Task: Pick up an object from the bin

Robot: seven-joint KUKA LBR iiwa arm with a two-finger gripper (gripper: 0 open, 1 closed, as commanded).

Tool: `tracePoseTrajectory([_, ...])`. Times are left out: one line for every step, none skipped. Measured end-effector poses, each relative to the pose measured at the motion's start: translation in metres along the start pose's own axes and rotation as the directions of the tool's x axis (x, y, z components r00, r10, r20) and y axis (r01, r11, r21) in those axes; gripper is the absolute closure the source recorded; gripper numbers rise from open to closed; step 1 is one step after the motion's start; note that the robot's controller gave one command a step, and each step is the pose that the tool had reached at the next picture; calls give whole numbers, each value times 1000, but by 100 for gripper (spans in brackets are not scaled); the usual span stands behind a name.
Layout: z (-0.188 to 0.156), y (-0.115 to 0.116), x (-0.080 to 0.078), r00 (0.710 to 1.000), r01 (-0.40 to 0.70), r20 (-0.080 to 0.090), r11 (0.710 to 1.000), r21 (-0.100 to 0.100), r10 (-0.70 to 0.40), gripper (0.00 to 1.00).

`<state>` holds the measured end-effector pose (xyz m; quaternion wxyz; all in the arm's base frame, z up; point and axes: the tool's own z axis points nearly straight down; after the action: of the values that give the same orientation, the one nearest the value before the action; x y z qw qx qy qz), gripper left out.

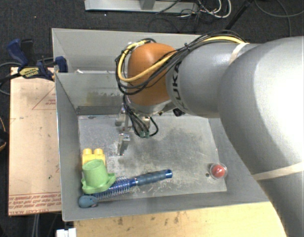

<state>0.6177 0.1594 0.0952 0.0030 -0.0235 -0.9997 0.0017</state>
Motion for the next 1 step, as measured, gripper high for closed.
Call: tracePoseTrajectory([-54,-69,-2,996,-92,13,996,-4,92,0])
